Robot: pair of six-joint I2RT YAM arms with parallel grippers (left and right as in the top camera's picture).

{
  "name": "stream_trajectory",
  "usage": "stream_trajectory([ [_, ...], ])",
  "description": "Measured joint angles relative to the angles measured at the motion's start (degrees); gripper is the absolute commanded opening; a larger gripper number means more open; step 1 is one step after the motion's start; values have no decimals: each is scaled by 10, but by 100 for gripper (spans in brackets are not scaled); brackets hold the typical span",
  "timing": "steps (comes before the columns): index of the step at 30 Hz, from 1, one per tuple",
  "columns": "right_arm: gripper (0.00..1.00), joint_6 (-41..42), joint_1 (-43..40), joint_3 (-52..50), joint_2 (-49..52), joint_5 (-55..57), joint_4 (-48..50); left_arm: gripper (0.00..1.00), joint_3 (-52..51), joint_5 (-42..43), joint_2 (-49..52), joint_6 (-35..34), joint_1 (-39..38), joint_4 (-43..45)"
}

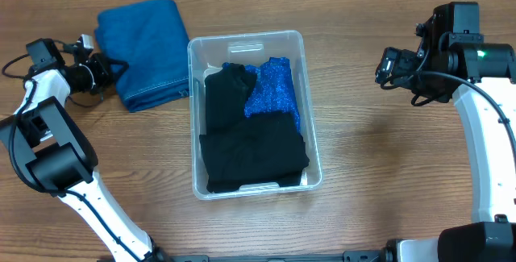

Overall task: Pack container
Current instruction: 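Move the left gripper to the folded blue denim cloth and grasp it, then lay the denim cloth over the bin contents and flatten it with the left gripper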

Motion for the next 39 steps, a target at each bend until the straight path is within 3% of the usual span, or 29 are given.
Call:
stream_trajectory([
  [5,100,-5,0,0,0,0,-9,4,5,9,-50,18,0,-100],
  [12,100,-7,0,0,0,0,-14,4,-3,-34,-422,40,-43,-196],
  [13,100,-7,0,0,0,0,-15,4,-1,-29,-495,41,-76,-207],
  [14,100,-7,0,0,0,0,-15,4,0,-28,-517,41,-93,-214],
  [17,100,-7,0,0,0,0,-18,4,0,-80,-585,22,-240,-273],
  [20,100,-7,0,0,0,-2,-20,4,-5,-136,-595,-22,-380,-303],
  [24,100,-7,0,0,0,-6,-22,4,-27,-219,-553,-56,-504,-276],
  [30,100,-7,0,0,0,-6,-24,4,-31,-277,-416,-83,-563,-228],
  [36,100,-7,0,0,0,-7,-24,4,-31,-300,-373,-115,-566,-254],
  [37,100,-7,0,0,0,-7,-24,100,-31,-316,-373,-123,-564,-273],
  [39,100,-7,0,0,0,-7,-24,100,-30,-350,-373,-126,-559,-318],
])
